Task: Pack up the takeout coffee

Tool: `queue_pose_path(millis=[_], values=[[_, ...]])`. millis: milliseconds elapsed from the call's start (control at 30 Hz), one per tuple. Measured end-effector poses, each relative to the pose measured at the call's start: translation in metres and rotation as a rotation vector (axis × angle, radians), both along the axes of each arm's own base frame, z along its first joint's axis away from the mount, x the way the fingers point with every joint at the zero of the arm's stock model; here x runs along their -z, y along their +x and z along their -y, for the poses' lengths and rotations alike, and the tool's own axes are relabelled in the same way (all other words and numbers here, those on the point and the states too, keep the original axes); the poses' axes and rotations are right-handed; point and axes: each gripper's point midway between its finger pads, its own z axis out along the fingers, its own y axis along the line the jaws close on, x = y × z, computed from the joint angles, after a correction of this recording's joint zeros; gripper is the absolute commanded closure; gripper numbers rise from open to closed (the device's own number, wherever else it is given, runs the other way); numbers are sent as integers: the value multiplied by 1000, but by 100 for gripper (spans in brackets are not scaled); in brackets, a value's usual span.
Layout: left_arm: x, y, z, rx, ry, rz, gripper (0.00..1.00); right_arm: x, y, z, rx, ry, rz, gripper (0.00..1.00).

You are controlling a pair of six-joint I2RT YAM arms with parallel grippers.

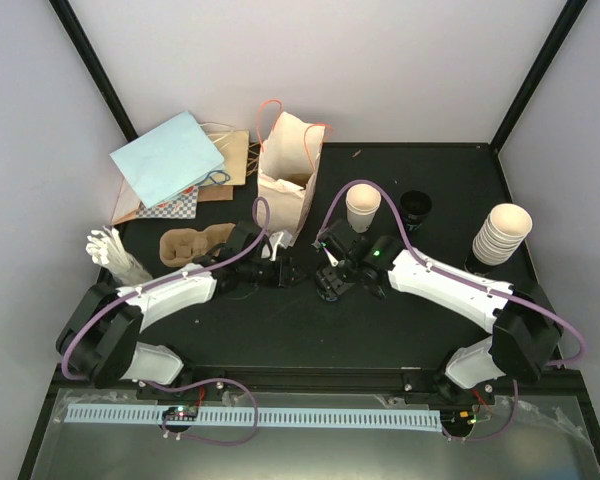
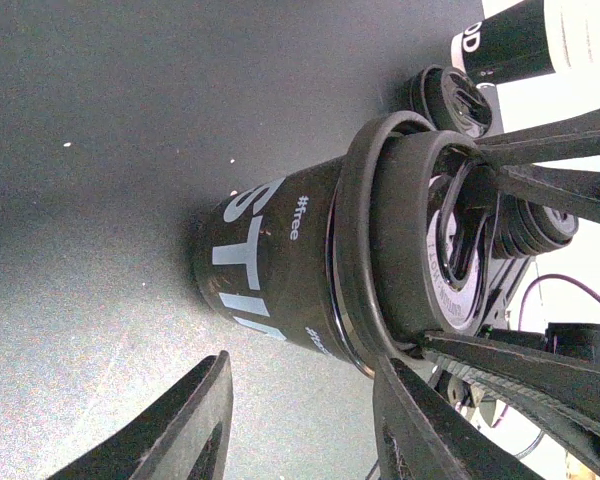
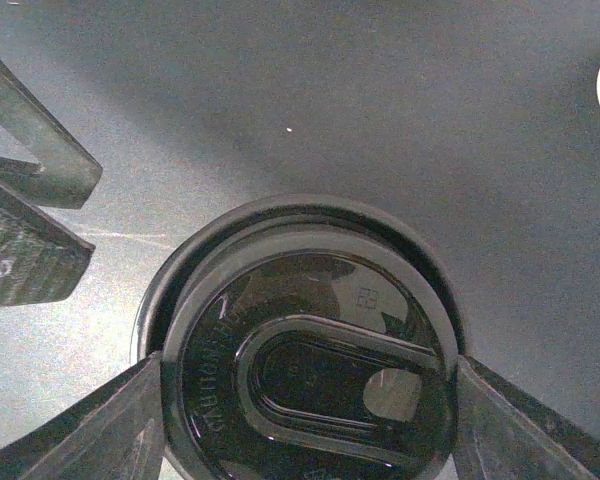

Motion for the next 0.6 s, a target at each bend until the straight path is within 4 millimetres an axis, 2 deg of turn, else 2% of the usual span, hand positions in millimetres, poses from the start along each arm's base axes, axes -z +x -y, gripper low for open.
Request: queue_pose_path(millis=[367,600], values=[[8,-1,3,9,7,-16,63,-1,-2,-2,-7,-2,-2,27],[10,0,3,9,9,-19,63,-9,0,-5,-10,8,7,27]])
